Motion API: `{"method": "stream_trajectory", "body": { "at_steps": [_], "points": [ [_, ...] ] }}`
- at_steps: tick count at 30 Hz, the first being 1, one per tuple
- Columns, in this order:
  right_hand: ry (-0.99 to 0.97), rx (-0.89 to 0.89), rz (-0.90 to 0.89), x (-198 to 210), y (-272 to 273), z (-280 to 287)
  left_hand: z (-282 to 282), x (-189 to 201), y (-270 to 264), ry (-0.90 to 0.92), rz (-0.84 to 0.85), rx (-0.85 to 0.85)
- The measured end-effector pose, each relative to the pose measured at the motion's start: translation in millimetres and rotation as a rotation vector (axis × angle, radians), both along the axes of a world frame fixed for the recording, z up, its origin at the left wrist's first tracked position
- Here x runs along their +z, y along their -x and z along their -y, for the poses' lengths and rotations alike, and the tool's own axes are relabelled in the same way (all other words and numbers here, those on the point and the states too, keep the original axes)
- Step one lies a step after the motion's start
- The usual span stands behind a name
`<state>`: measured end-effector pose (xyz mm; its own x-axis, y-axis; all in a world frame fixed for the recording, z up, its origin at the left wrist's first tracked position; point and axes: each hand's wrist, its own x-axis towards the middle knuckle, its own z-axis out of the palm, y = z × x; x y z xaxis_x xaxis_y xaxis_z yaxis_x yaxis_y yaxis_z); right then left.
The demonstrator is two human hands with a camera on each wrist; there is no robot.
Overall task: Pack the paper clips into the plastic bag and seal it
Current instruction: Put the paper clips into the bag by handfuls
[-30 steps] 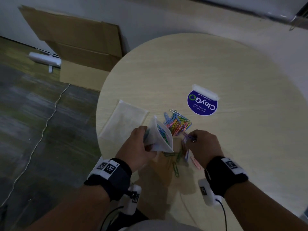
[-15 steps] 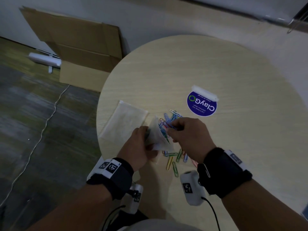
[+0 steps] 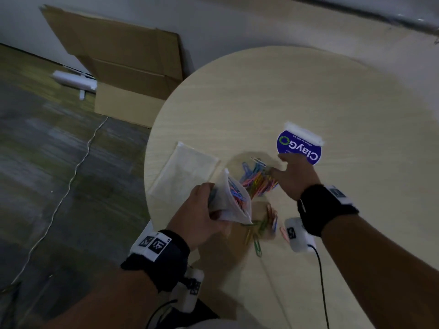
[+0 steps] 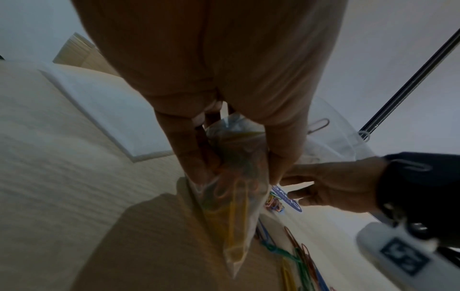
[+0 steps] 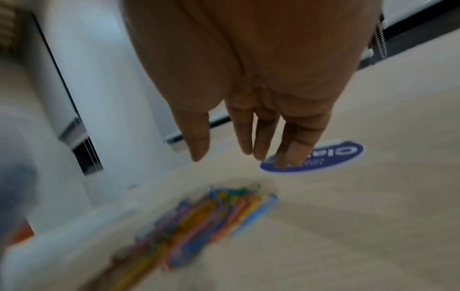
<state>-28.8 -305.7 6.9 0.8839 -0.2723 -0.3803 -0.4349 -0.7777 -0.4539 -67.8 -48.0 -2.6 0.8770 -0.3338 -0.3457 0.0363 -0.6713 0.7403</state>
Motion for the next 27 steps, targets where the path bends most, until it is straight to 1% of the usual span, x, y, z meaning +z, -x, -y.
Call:
{"method": "stream_trajectory", "body": {
  "at_steps": [1,3,5,6,10,13,16,18,23,27],
  "points": [
    [0.049,0.046,-0.038,-11.1,-6.9,-2.2,-0.5,0.0,0.2,0.007,0.004,0.008],
    [0.15,0.172,-0.05,-24.2,-14.6,-13.0,-0.9,0.3,-0.2,0.017,0.01,0.02],
    [0.241,0.29,-0.057,-28.3,-10.6,-22.9,-0.6,1.1,-0.2,0.011,0.013,0.014],
    [0.264,0.32,-0.055,-28.7,-5.2,-26.0,-0.5,0.8,-0.6,0.01,0.018,0.008],
    [0.222,0.346,0.02,-30.1,17.4,-22.9,-0.5,-1.0,-1.5,0.008,0.02,0.003],
    [0.194,0.349,0.04,-29.7,31.0,-16.2,-0.4,-2.6,-1.4,0.012,0.028,0.005],
    [0.243,0.323,-0.02,-25.2,43.1,-12.5,-0.7,-3.5,-1.8,0.01,0.028,0.006],
    [0.273,0.341,-0.059,-24.8,49.3,-12.0,-0.7,-3.8,-1.9,0.009,0.026,0.006],
    [0.209,0.33,-0.027,-26.4,48.1,-14.6,-0.3,-3.4,-1.4,0.03,0.018,0.017],
    [0.233,0.367,-0.013,-27.8,50.1,-14.4,0.6,-2.8,-0.1,0.028,0.025,0.024]
  ]
}}
